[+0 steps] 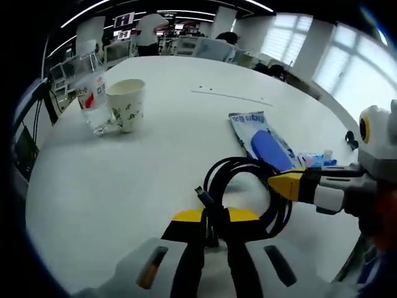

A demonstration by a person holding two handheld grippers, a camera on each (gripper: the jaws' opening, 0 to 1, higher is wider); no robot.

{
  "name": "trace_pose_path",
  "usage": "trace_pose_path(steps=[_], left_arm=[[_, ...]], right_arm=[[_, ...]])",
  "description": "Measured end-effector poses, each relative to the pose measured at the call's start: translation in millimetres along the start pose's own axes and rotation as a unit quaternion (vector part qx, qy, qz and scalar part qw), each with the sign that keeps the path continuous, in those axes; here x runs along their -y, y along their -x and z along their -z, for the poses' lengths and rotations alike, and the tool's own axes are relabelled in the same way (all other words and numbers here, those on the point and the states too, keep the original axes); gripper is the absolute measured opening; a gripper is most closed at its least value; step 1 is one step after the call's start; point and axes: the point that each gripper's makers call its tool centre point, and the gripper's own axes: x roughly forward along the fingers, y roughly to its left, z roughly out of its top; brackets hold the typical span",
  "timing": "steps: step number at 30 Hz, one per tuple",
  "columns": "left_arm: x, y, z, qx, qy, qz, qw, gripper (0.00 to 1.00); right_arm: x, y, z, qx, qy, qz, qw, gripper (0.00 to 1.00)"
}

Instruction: Arrange the tabletop items into an orderly group along one side of the table until the central work area is clear of visible clutter.

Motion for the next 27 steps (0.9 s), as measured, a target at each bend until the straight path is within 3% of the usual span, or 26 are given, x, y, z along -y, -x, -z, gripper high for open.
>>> trace_pose_path(steps=[19,27], left_arm=[[3.5,15,31.7,-0.031,-0.016,0.006,0.9994,0.09],[3.1,19,35.5,-0.034,-0.020,0.006,0.9992,0.08]], right_arm=[[-9,11,36.8,-0.023,-0.006,0.003,0.9997,0.01],[-11,14,44.4,-0.026,-0.016,0.001,0.9995,0.01]])
